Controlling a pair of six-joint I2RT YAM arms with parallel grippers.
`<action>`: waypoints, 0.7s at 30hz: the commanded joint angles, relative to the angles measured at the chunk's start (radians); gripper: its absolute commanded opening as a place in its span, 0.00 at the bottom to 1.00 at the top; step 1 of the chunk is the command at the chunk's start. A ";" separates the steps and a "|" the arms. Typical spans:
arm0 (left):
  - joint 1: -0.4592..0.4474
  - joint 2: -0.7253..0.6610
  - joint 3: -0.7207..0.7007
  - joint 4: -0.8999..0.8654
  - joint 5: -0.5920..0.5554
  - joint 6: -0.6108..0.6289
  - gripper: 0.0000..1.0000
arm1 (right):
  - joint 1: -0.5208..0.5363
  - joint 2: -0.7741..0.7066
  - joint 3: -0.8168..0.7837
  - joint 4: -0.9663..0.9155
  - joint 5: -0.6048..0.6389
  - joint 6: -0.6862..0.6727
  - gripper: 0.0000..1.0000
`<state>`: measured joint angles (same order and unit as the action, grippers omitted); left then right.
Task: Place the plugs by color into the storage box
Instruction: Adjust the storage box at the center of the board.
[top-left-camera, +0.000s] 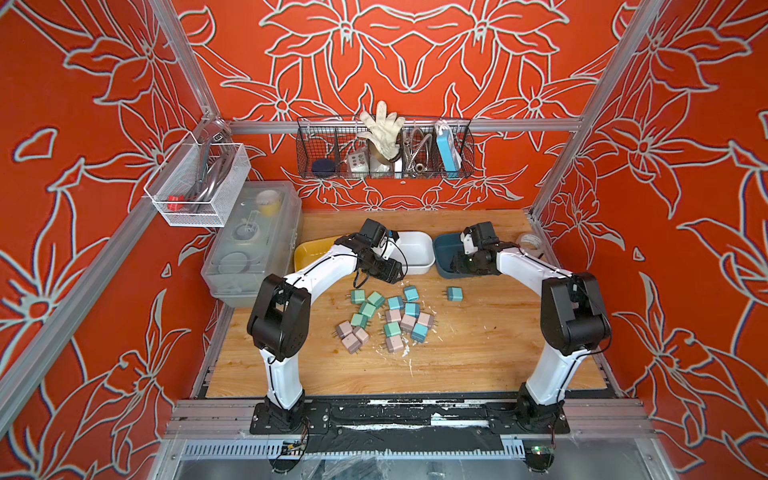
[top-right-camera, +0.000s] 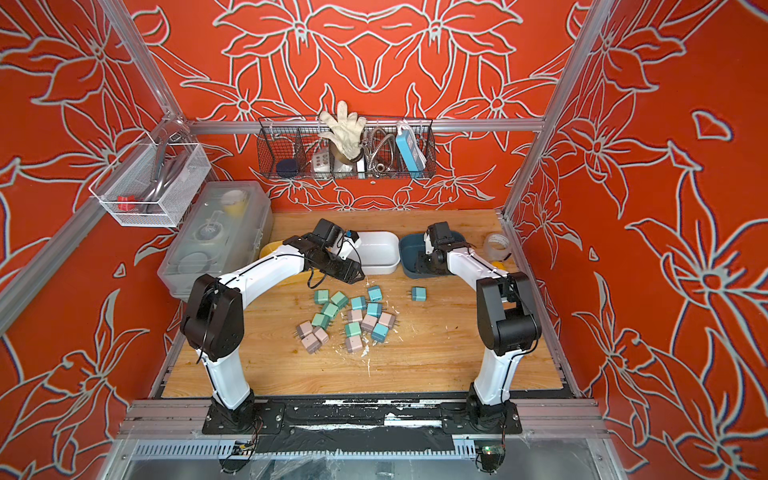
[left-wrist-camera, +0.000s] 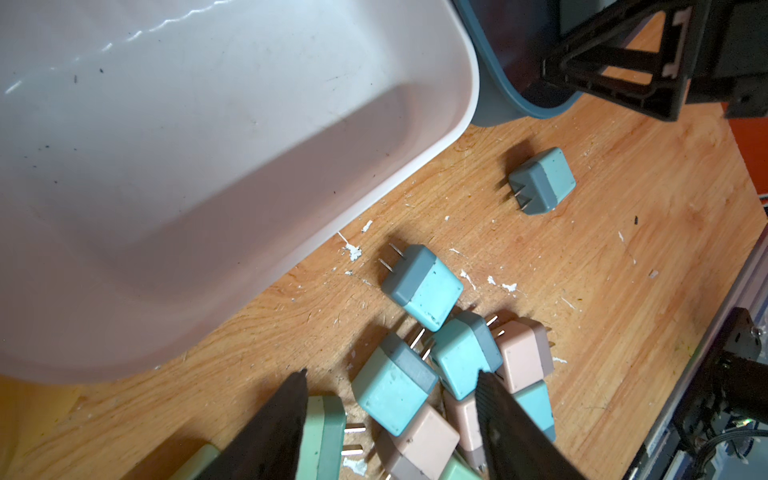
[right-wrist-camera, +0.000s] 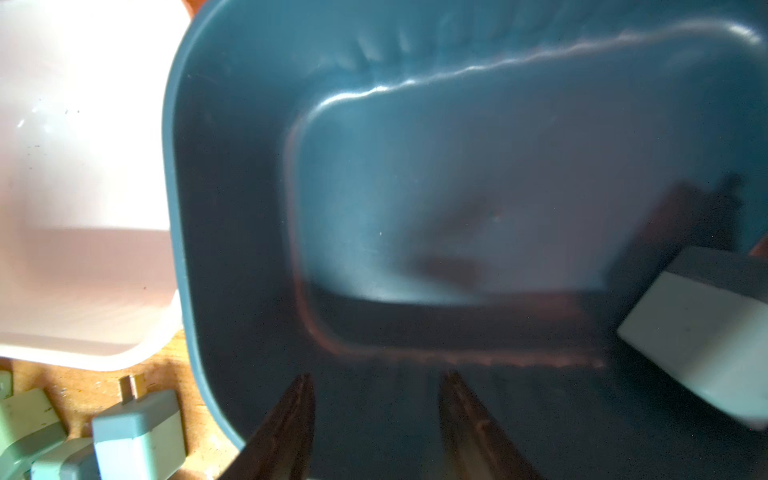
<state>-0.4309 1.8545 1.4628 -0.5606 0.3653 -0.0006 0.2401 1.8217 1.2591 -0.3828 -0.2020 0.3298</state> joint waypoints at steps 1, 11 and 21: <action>0.006 0.009 0.018 -0.021 0.018 -0.002 0.65 | -0.005 -0.018 -0.020 -0.041 -0.009 0.005 0.52; 0.005 0.010 0.018 -0.021 0.022 -0.002 0.64 | -0.005 -0.009 0.024 -0.049 -0.021 -0.006 0.54; -0.012 -0.003 -0.021 0.002 0.022 0.008 0.64 | -0.005 0.005 0.093 -0.065 -0.068 -0.016 0.56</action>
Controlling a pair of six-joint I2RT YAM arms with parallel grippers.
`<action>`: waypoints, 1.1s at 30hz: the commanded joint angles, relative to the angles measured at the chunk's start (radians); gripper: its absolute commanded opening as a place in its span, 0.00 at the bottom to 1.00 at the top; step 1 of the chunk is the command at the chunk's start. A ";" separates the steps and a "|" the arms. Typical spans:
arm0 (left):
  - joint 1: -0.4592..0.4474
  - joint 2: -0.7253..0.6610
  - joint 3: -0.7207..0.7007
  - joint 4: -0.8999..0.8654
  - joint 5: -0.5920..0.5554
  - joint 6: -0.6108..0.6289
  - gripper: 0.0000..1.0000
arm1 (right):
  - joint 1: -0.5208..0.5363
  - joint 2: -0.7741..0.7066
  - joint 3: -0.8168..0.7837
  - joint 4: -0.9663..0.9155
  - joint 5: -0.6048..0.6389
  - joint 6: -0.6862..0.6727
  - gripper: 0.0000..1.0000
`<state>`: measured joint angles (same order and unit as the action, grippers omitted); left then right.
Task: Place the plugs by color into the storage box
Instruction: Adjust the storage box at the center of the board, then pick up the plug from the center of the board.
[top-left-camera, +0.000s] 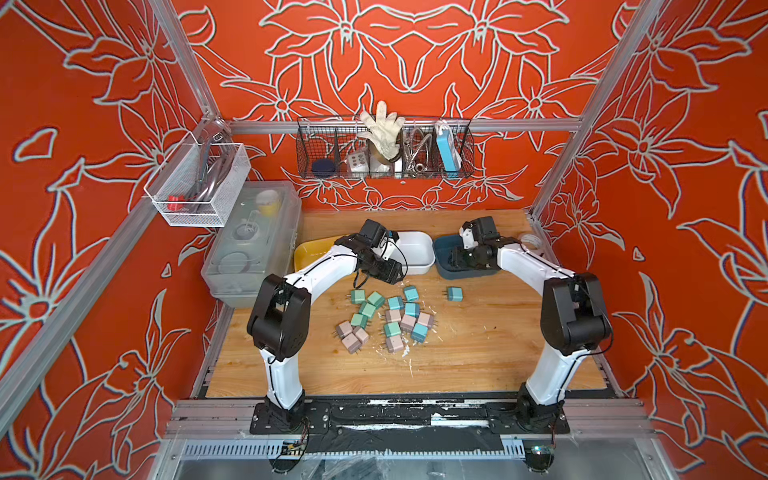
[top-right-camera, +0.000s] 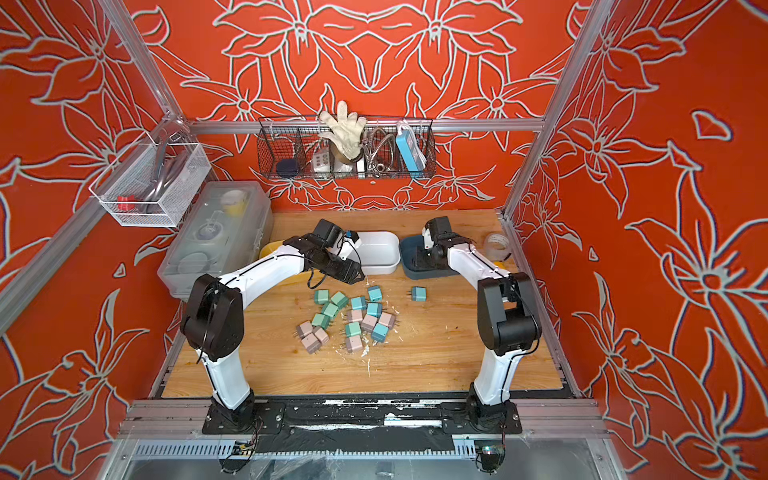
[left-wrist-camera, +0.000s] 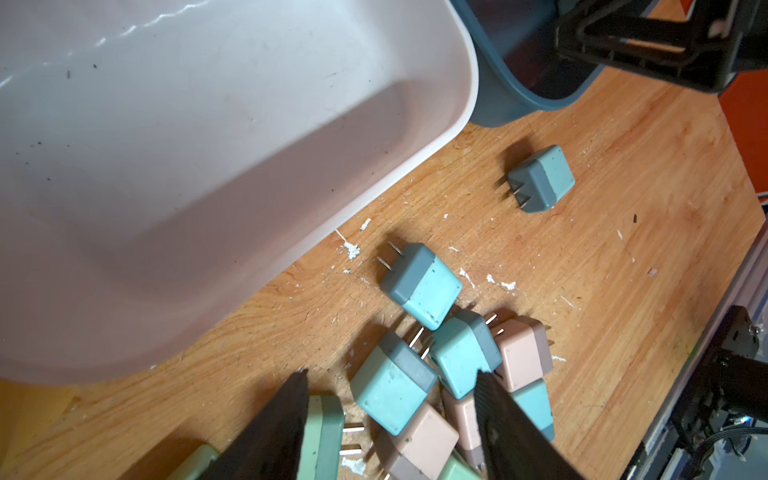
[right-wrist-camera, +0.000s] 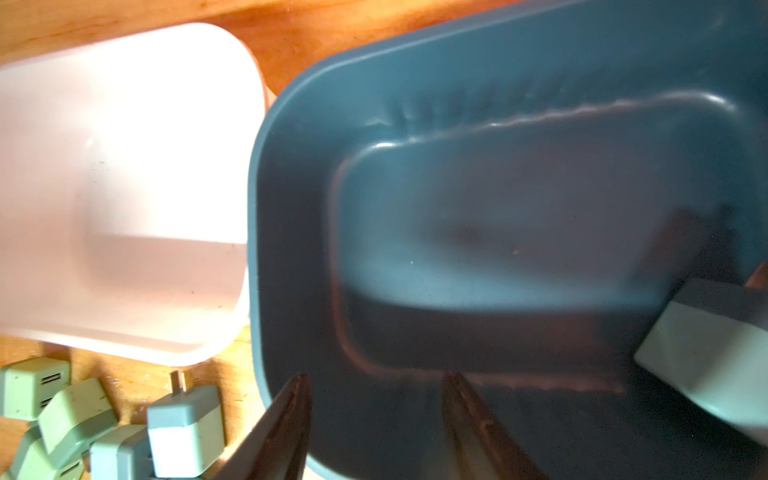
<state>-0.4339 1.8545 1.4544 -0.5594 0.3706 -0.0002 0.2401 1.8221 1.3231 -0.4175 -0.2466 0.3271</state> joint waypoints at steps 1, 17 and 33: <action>-0.015 -0.003 -0.013 0.001 0.015 0.012 0.64 | -0.004 -0.001 0.028 -0.034 -0.023 -0.015 0.56; -0.083 -0.046 -0.070 0.024 0.014 0.025 0.64 | 0.083 -0.189 -0.082 -0.035 0.050 -0.035 0.57; -0.175 -0.308 -0.238 0.001 -0.049 0.002 0.65 | 0.189 -0.328 -0.357 -0.001 0.148 0.040 0.67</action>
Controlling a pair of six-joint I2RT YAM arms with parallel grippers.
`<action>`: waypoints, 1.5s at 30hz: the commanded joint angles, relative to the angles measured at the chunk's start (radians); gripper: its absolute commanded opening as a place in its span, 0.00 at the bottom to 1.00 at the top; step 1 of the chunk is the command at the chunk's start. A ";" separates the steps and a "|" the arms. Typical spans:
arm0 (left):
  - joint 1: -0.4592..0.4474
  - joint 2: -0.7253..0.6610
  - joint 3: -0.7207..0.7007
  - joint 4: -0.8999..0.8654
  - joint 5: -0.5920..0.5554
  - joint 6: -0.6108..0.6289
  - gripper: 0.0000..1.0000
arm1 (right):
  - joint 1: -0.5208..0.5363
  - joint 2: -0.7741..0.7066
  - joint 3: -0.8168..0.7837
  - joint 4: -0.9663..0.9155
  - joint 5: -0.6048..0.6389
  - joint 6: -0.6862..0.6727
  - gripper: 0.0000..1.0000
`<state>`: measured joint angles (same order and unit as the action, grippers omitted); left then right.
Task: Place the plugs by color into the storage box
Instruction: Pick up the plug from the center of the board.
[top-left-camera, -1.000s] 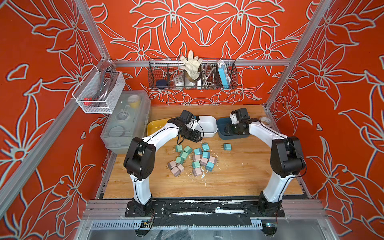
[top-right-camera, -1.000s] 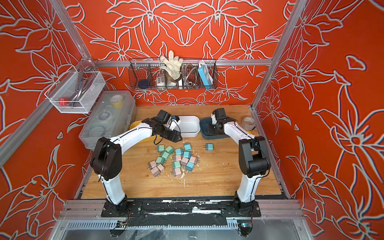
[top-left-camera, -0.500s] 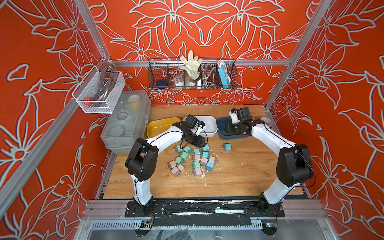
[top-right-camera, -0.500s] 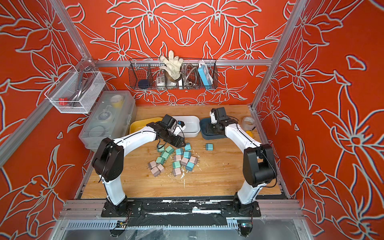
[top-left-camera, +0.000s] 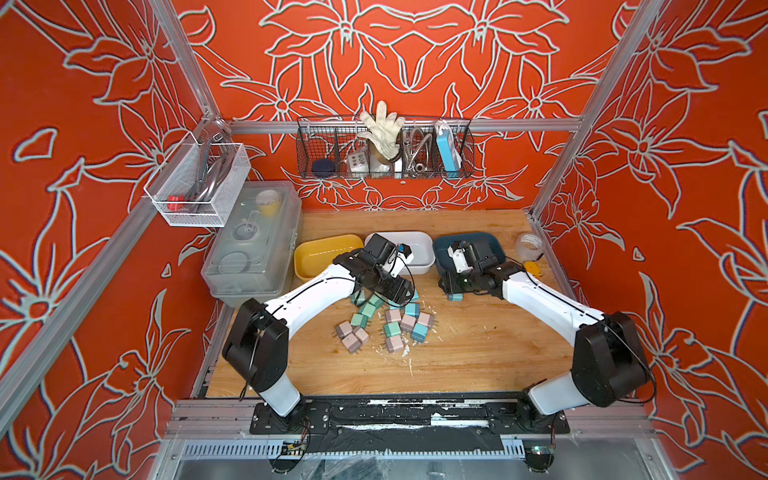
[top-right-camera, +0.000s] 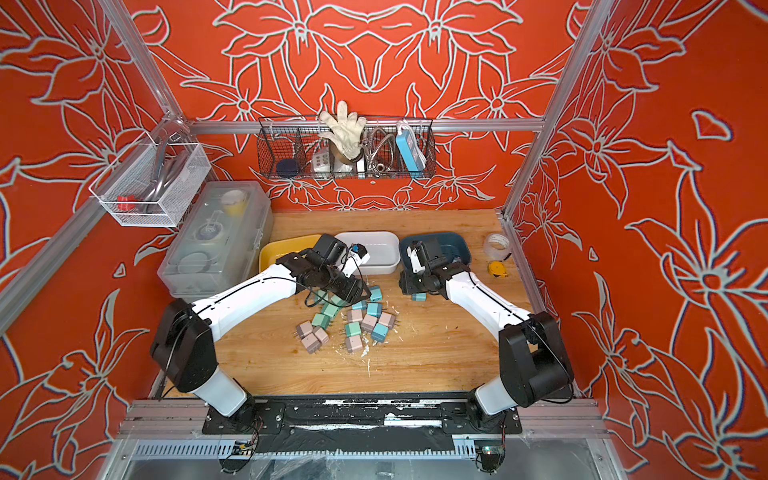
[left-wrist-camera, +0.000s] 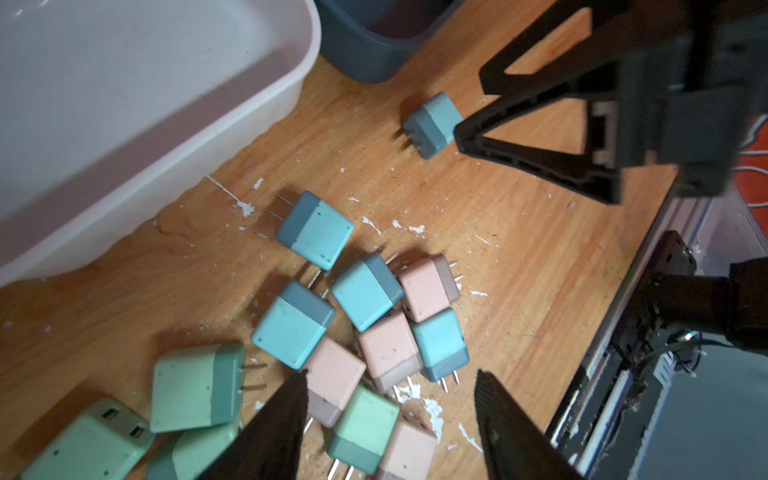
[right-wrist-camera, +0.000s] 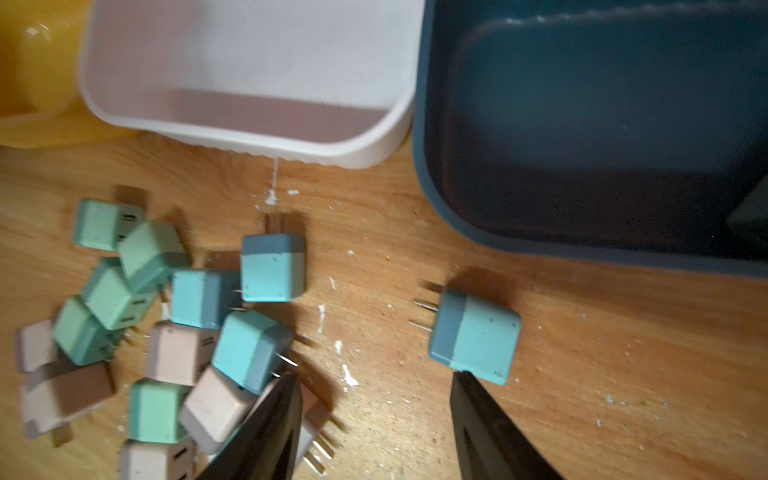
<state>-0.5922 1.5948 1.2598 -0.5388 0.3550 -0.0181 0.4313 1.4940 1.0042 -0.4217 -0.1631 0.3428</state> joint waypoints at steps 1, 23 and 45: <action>-0.026 -0.063 -0.065 -0.008 -0.055 0.032 0.65 | -0.002 0.002 -0.049 0.015 0.074 0.029 0.68; -0.078 -0.181 -0.089 0.002 -0.159 0.086 0.66 | -0.012 0.202 0.010 0.074 0.163 0.005 0.74; -0.078 -0.197 -0.094 0.007 -0.145 0.084 0.66 | -0.014 0.168 -0.023 0.059 0.152 -0.006 0.56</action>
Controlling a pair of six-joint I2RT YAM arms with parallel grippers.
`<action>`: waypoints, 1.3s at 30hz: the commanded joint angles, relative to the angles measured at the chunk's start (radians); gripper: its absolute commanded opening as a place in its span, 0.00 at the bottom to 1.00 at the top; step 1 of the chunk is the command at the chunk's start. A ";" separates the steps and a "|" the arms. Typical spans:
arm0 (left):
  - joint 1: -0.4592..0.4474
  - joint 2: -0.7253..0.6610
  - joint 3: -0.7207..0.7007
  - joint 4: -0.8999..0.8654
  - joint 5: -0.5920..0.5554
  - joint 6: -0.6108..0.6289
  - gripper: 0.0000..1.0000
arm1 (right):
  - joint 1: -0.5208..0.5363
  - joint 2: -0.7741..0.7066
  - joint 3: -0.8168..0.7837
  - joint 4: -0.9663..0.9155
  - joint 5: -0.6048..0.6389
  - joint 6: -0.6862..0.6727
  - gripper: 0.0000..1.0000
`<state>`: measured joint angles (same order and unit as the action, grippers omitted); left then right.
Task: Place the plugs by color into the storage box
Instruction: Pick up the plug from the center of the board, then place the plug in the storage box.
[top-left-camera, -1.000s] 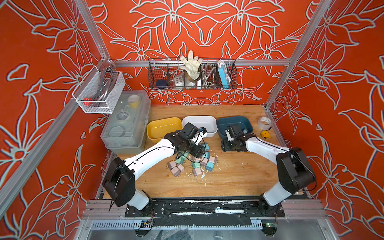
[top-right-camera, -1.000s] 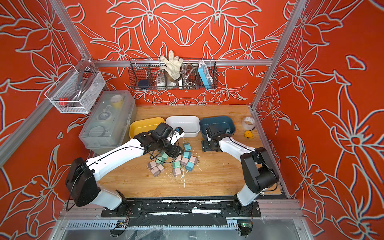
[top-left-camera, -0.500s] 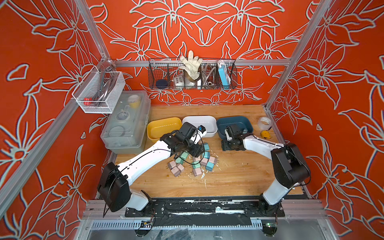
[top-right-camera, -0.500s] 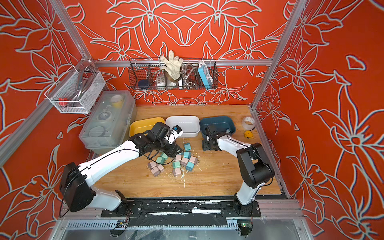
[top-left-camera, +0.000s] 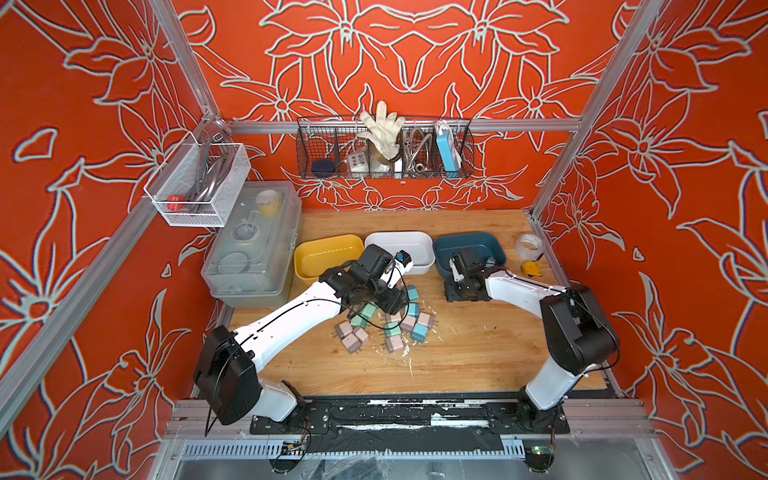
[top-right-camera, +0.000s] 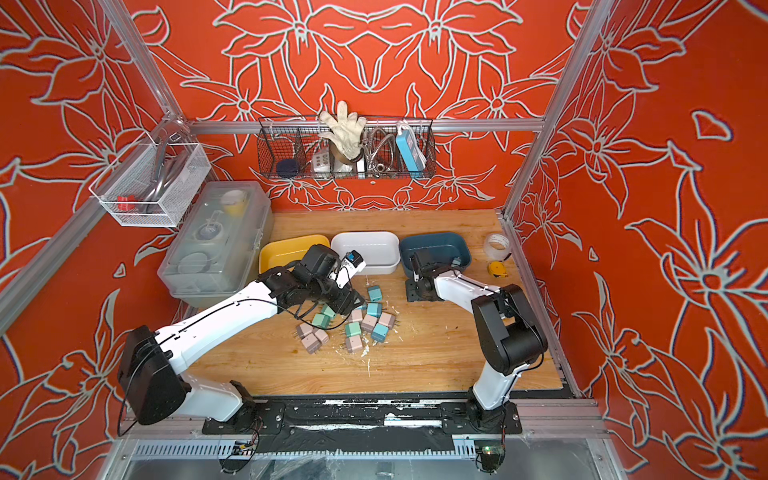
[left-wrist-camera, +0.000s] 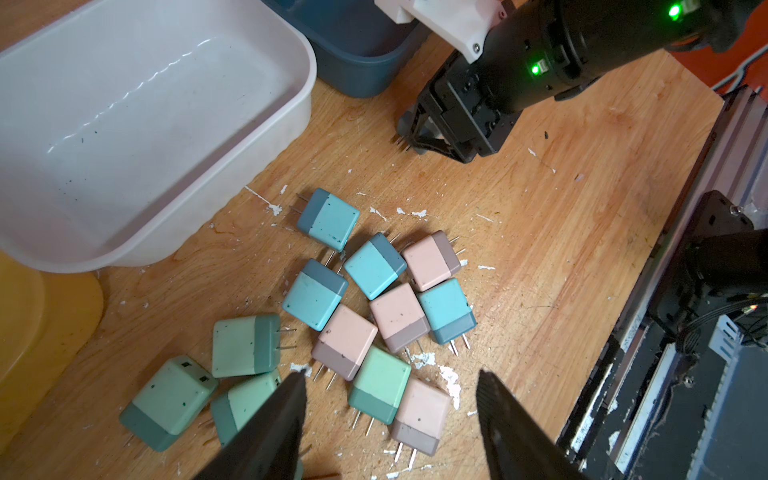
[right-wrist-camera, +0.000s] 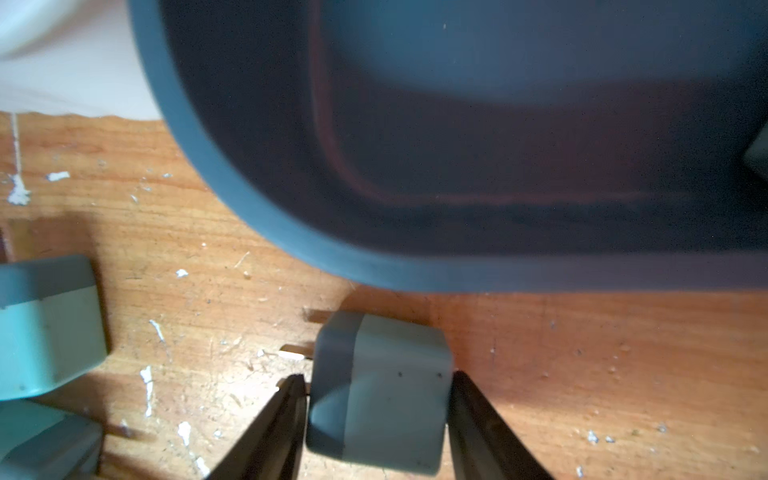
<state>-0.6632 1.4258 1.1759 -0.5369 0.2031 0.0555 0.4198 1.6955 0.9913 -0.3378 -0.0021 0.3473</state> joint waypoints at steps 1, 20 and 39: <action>-0.007 -0.028 -0.010 0.005 0.009 0.009 0.66 | -0.003 -0.043 -0.017 -0.023 -0.008 -0.012 0.55; -0.007 -0.025 -0.030 0.044 0.080 -0.019 0.66 | -0.002 -0.178 -0.079 -0.016 -0.055 -0.042 0.42; -0.007 0.002 -0.013 0.039 0.142 -0.040 0.67 | -0.071 -0.209 0.089 -0.035 -0.027 -0.101 0.43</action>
<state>-0.6636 1.4258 1.1507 -0.5007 0.3241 0.0212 0.3737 1.4620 1.0489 -0.3706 -0.0425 0.2588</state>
